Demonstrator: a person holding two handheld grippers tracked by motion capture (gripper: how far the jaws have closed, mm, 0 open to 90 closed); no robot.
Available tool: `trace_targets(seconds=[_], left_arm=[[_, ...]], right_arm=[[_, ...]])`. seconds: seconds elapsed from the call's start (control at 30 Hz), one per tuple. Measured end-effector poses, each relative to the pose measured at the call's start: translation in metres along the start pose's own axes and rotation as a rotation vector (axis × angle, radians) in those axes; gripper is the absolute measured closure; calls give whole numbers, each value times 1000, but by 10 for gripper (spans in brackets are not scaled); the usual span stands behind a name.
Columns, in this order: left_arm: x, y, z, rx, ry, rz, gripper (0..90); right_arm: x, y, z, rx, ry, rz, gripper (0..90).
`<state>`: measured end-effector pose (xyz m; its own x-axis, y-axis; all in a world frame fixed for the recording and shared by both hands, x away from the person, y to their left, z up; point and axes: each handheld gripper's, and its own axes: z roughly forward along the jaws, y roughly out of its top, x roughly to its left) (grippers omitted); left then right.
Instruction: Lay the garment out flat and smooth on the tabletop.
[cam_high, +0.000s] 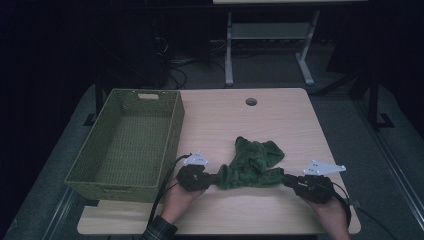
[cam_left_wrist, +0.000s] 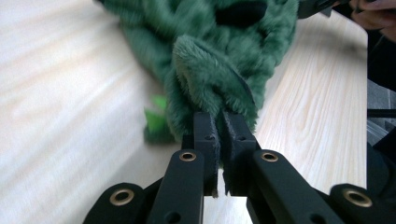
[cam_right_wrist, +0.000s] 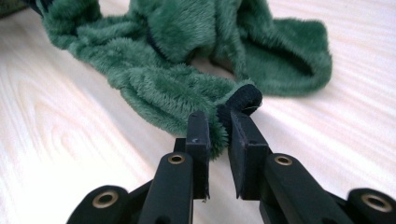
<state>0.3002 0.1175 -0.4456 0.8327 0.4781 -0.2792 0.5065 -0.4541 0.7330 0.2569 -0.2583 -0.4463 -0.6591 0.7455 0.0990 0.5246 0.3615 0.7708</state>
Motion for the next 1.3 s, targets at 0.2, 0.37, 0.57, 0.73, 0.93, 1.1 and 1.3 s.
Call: trace_targets(seconds=[0.2,0.37,0.57,0.73,0.93,1.1,1.3], left_arm=[[-3,-6,-4,33,34,-2,757],[-11,-1,-17,10,72,15,712],[-22,13,-34,-48,61,54,760],[-33,15,-16,-10,-18,75,895],[-34,6,6,46,-45,71,895],[-25,-5,21,124,-2,61,895],[-8,-8,23,148,68,57,897]], right_arm=[[7,-10,-5,34,-27,-15,750],[5,-17,-13,39,-59,-7,648],[1,-15,-29,2,-94,0,661],[6,-5,-15,15,-34,-30,781],[6,-1,4,44,12,-44,823],[6,-1,19,98,28,-56,839],[8,-4,25,158,8,-73,877]])
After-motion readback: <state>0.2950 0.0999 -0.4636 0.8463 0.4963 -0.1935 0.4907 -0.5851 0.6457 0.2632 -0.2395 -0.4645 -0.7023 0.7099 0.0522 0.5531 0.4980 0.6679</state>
